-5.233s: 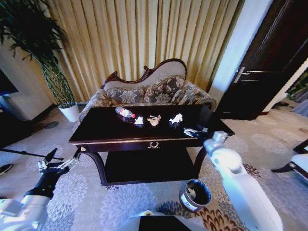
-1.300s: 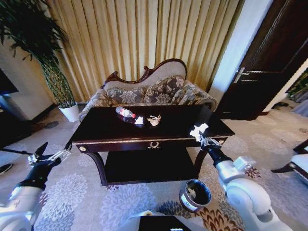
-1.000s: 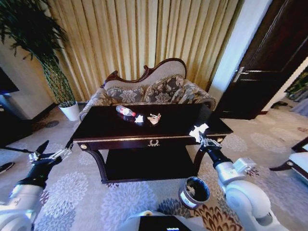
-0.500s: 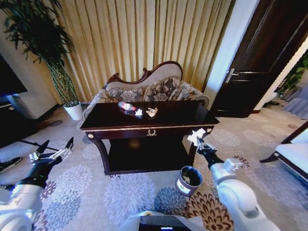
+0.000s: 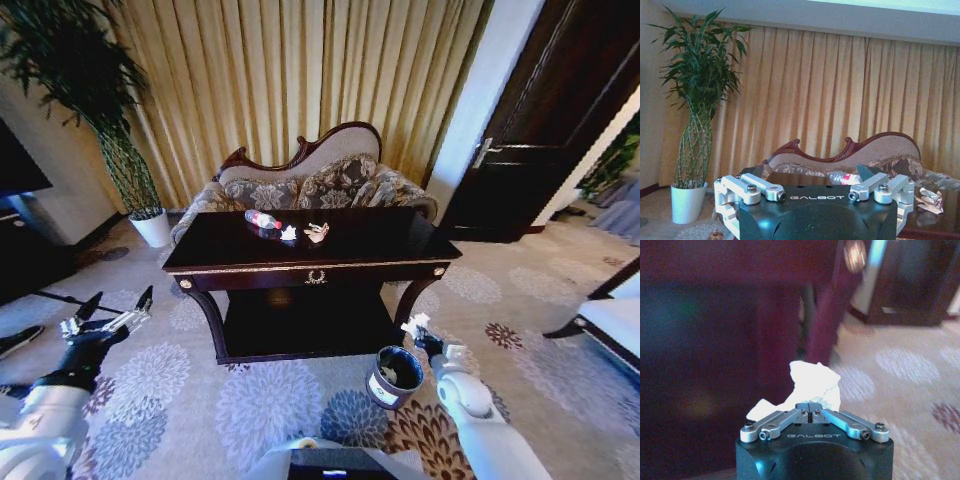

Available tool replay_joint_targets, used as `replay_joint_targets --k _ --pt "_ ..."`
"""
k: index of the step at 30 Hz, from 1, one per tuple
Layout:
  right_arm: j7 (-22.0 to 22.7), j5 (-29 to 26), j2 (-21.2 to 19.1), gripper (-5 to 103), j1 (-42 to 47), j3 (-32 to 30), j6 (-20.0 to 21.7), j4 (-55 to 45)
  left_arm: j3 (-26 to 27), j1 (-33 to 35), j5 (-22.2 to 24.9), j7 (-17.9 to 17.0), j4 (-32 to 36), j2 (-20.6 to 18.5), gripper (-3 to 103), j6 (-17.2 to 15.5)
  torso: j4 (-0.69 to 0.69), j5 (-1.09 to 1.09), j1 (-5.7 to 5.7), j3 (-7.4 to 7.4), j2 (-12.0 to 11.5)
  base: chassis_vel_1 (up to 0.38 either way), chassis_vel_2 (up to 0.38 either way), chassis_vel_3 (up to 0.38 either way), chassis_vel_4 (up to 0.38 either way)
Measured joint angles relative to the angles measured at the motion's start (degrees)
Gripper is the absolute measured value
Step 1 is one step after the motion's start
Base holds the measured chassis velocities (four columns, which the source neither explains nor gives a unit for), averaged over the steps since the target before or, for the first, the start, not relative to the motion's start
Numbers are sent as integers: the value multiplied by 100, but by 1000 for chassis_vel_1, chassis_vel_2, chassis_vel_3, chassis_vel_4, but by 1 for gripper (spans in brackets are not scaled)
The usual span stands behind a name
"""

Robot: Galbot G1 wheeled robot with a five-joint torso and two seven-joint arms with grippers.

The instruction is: Move to the front of the table and place the trash on the table into the trash bin.

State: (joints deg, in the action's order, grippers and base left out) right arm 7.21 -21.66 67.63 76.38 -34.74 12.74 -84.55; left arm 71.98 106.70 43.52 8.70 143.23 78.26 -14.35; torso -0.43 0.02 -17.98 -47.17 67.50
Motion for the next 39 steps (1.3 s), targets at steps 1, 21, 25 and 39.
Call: replay_joint_targets --k 1,21,25,39 --pt "-1 42 33 0 -144 2 -51 330 2 7 -1 6 1 4 100 23 0 0 -1 0 0 0 0 0 0" --pt "8 240 327 38 -868 -98 -265 1908 15 -5 -21 33 2 25 100 84 0 -2 -2 -1 -1 0 0 0 0" --pt "9 230 289 54 -859 -99 -261 1864 12 -10 -22 34 3 14 100 84 0 -2 -2 0 -1 0 0 0 0" --pt "18 67 260 99 -713 -147 -252 1675 38 2 -20 40 3 -2 100 89 0 -2 -2 0 -1 0 0 0 0"
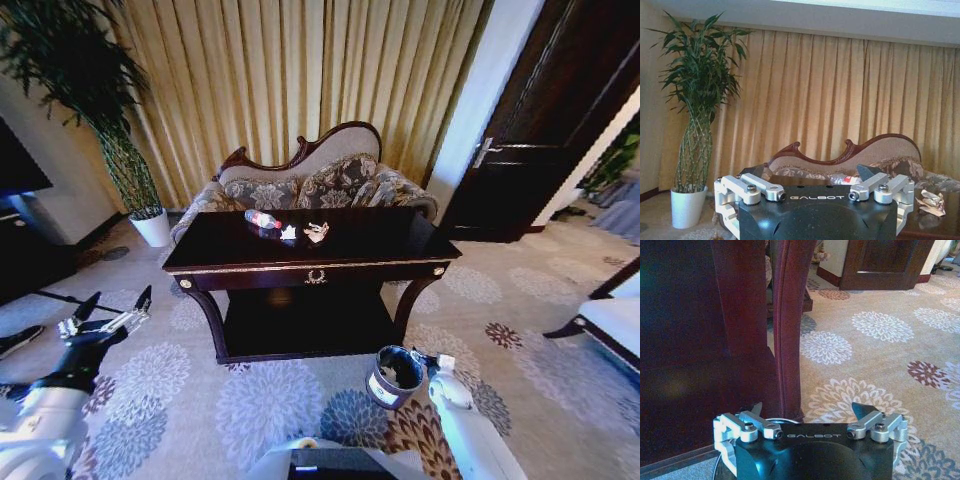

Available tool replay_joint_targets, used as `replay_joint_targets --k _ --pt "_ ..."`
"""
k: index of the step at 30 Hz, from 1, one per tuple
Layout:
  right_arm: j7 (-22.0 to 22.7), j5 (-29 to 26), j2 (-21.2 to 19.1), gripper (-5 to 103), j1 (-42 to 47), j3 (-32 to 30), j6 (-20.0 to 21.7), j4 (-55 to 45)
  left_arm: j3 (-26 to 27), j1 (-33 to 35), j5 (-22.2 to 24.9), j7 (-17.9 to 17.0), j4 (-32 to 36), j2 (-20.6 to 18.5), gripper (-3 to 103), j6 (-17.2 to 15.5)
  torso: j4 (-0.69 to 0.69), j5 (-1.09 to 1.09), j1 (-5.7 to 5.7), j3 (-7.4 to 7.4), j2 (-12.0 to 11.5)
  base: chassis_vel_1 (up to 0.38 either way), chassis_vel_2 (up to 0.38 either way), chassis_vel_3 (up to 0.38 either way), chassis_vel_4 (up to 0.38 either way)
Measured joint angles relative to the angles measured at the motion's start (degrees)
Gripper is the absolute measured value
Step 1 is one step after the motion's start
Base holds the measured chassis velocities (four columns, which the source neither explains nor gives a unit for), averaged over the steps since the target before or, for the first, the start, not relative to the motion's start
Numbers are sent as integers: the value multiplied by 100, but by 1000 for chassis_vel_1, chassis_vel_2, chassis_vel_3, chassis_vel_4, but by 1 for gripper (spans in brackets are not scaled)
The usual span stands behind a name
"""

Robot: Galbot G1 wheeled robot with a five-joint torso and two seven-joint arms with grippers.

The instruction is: Move to the front of the table and place the trash on the table into the trash bin.

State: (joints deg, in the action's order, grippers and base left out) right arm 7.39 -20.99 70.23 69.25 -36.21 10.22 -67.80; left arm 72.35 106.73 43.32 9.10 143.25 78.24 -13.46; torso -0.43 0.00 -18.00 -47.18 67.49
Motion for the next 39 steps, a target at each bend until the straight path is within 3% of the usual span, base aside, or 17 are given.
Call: replay_joint_targets --k 4,8,13,14,17,25,39 --pt "-2 -6 -2 100 43 -12 2 -58 10 -1 2 0 0 0 100 3 0 0 0 0 0 0 0 0 0" --pt "-225 -378 -116 100 355 -46 4 -784 23 3 5 1 -1 10 100 7 -1 1 0 0 0 0 0 0 0" --pt "-485 -823 -230 100 880 -150 -6 -2659 -12 -8 2 7 -1 35 100 8 1 -1 0 0 0 0 0 0 0" --pt "-485 -823 -230 100 880 -150 -6 -2659 -12 -8 2 7 -1 35 100 8 1 -1 0 0 0 0 0 0 0" --pt "-510 -1127 -269 100 1197 -312 136 -4070 9 9 2 6 -2 33 100 7 0 0 0 0 0 0 0 0 0" --pt "-420 -1254 -278 100 1514 -423 481 -5887 19 41 3 3 -2 79 100 0 0 -1 0 1 1 0 0 0 0" --pt "-447 -1031 -277 100 1506 -352 591 -6113 85 48 35 0 -2 63 100 -18 0 0 1 1 1 -4 2 1 -4"
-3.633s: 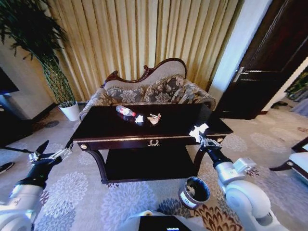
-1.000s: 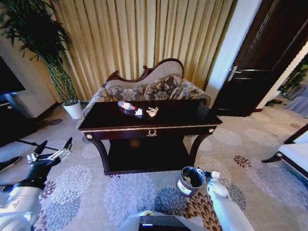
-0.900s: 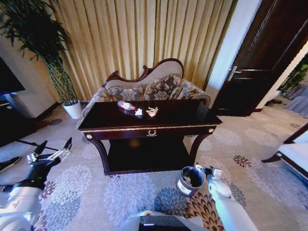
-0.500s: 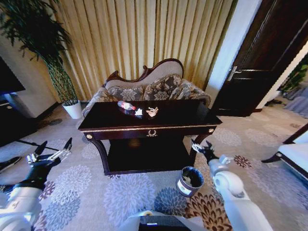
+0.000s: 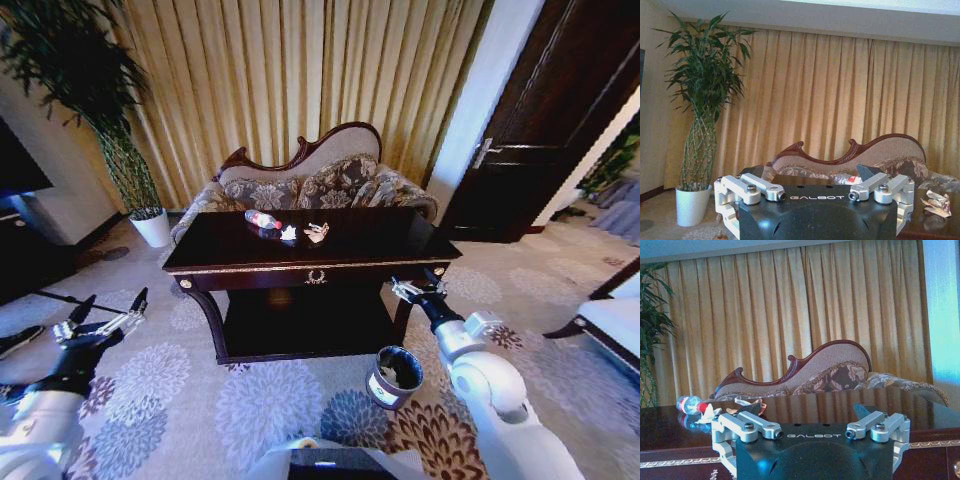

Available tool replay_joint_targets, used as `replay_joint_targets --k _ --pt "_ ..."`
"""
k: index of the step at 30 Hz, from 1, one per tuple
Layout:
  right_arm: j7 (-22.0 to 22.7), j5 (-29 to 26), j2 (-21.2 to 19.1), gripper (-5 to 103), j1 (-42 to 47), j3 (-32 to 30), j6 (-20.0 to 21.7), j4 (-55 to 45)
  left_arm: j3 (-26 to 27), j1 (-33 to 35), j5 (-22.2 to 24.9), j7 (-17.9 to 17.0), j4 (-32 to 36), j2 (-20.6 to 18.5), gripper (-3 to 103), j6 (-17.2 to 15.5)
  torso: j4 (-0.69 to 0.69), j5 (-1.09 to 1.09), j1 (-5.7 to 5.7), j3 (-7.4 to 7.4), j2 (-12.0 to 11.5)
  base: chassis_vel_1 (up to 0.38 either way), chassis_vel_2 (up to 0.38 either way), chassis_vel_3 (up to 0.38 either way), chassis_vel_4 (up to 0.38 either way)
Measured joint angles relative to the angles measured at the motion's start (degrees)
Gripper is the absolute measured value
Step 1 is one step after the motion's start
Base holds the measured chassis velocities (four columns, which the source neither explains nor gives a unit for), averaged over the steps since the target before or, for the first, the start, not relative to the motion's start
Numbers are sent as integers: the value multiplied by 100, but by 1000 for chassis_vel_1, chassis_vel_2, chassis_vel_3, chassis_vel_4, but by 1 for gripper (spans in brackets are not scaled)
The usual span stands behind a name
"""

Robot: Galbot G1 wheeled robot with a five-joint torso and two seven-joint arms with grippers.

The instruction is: Move to the front of the table and place the trash on the table into the trash bin.

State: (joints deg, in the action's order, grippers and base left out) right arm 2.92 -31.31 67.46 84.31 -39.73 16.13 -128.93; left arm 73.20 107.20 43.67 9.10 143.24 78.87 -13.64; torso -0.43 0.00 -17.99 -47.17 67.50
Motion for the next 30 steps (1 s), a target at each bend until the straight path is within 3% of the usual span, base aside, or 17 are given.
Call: replay_joint_targets --k 17,22,30 --pt "-89 53 31 100 -34 54 31 67 -2 -15 1 2 0 -14 100 -9 0 0 -5 -3 -3 -182 176 185 -181" --pt "-108 213 -31 100 -73 173 128 168 186 -23 -389 128 0 -56 100 17 0 0 -7 -3 -4 -164 150 126 -153" --pt "-107 -618 -429 100 -677 594 582 469 194 -22 -377 88 0 -61 100 19 1 -1 4 1 2 -20 11 10 -19"
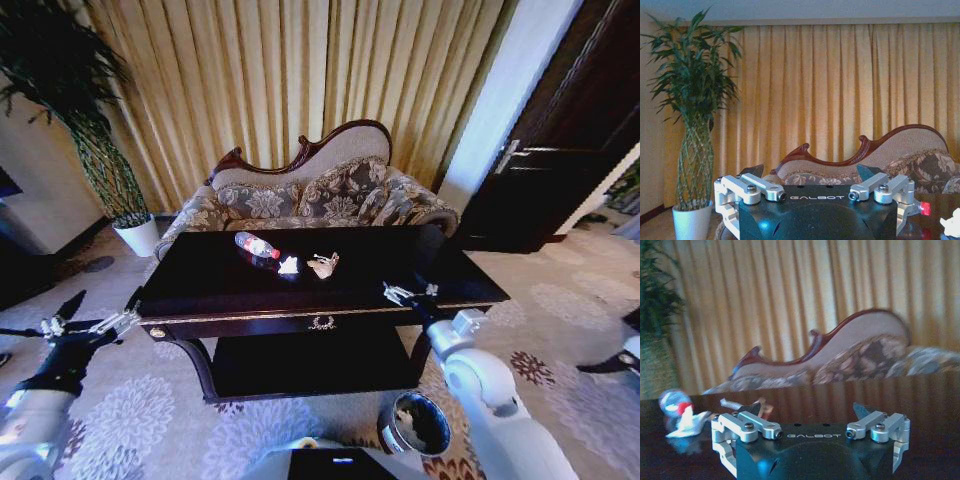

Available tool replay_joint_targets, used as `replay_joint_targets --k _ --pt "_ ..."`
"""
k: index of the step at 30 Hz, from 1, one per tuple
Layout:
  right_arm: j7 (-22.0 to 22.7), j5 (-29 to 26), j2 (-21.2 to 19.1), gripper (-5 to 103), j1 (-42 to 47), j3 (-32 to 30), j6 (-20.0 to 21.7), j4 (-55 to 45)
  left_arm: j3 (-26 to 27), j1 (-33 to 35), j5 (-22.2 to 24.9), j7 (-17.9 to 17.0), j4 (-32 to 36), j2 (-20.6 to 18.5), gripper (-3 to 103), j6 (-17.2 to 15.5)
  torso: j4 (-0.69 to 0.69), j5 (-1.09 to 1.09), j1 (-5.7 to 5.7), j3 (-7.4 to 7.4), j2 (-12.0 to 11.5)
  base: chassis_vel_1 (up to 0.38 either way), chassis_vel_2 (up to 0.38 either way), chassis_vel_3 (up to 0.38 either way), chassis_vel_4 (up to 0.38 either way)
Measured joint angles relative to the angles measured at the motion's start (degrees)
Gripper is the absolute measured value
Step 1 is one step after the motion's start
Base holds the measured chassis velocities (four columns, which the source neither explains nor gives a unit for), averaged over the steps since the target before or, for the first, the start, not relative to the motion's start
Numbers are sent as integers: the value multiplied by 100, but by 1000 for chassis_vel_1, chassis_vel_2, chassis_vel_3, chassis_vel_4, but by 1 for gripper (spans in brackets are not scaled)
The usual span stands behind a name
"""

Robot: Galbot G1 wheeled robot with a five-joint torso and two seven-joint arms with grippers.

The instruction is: Move to the front of the table and place the trash on the table into the trash bin.

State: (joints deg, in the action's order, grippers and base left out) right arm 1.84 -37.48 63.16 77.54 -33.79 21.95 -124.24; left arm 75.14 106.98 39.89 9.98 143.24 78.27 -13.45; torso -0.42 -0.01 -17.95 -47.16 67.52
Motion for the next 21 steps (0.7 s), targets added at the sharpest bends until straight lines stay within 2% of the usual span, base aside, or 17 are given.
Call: replay_joint_targets --k 3,10,11,12,13,16,21 --pt "6 -270 -265 100 -512 461 122 375 -8 10 60 -57 0 27 100 -5 -1 1 0 0 -1 0 0 0 0" --pt "102 -523 -495 100 -1339 1116 326 834 5 -10 107 -128 0 36 100 -42 -1 1 -5 -3 -3 0 0 0 0" --pt "160 -628 -545 100 -1828 1431 402 1077 3 -41 125 -198 0 54 100 -116 -1 0 -6 -3 -3 0 0 0 0" --pt "200 -680 -553 100 -2239 1712 446 1301 -2 -63 143 -254 0 72 100 -158 1 -1 -6 -3 -3 0 0 0 0" --pt "200 -680 -553 100 -2239 1712 446 1301 -2 -63 143 -254 0 72 100 -158 1 -1 -6 -3 -3 0 0 0 0" --pt "241 -712 -495 100 -2901 2303 490 1814 -3 -79 149 -288 0 103 100 -194 -2 0 -5 -3 -3 0 0 0 0" --pt "340 -704 -307 100 -3461 2851 582 2373 27 -61 159 -312 0 157 100 -229 -1 0 -6 -3 -3 0 0 0 0"
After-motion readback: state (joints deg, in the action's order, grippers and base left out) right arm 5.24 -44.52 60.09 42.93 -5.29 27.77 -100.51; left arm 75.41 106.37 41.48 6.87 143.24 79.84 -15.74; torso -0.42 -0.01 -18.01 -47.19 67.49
